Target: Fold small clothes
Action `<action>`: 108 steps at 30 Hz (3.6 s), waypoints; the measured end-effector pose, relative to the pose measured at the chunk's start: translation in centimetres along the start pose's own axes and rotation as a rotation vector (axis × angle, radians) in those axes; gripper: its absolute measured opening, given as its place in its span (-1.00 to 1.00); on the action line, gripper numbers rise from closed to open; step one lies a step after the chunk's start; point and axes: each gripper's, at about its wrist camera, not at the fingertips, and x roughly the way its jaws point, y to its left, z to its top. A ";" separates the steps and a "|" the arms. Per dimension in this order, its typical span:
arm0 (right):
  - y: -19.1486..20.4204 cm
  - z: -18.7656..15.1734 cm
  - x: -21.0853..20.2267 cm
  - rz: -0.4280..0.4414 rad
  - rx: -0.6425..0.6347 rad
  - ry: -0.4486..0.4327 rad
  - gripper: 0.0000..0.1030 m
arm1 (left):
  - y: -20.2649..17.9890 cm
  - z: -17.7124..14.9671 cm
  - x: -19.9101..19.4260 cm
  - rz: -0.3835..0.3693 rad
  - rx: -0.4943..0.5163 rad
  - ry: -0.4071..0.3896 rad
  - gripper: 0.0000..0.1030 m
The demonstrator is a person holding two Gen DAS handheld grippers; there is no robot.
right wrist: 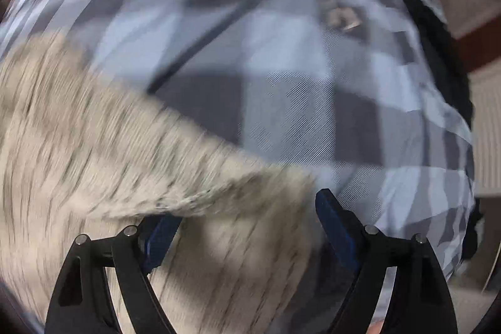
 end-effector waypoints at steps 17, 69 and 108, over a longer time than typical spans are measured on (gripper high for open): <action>-4.5 -4.5 -1.0 0.265 0.232 0.119 0.60 | 1.3 -0.7 -1.9 -0.042 0.043 -0.110 0.24; 9.0 -7.1 -9.5 0.487 0.046 0.024 0.60 | 1.3 -0.5 -7.5 0.184 -0.108 -0.232 -0.88; 21.7 -19.4 -13.0 0.464 0.057 0.105 0.60 | -13.3 -9.1 -7.4 0.039 0.357 -0.146 1.00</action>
